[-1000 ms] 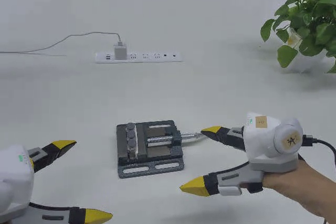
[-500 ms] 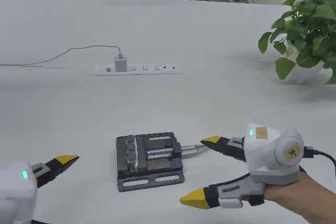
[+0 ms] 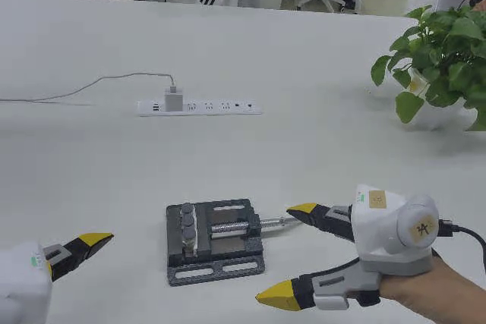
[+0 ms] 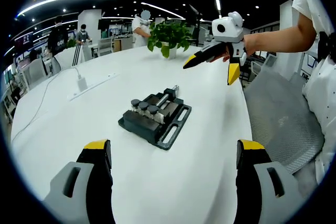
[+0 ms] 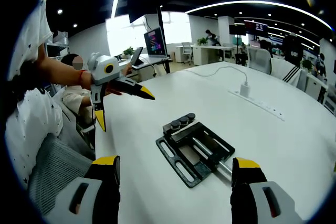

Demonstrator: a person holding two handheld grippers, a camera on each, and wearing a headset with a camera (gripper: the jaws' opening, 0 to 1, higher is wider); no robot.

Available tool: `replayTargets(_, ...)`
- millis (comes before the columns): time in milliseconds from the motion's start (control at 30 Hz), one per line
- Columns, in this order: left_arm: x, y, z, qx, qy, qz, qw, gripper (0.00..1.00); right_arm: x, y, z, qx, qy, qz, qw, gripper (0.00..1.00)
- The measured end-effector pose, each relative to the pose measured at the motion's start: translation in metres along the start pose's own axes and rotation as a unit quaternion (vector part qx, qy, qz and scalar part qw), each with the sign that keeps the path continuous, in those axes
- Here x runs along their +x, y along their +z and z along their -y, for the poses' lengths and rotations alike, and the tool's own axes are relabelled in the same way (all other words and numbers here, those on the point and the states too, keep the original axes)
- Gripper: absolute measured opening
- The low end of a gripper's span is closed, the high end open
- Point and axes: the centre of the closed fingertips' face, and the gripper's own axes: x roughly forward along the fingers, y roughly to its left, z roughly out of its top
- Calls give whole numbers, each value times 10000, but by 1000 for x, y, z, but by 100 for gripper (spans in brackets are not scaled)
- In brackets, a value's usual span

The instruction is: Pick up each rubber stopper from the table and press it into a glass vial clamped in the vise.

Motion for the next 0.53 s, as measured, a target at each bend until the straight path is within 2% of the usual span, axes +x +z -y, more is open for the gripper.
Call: replayTargets(533,1,0,-1,19,-31,-10,10000,99,-1,3,2,-25,-12,18,10000,86)
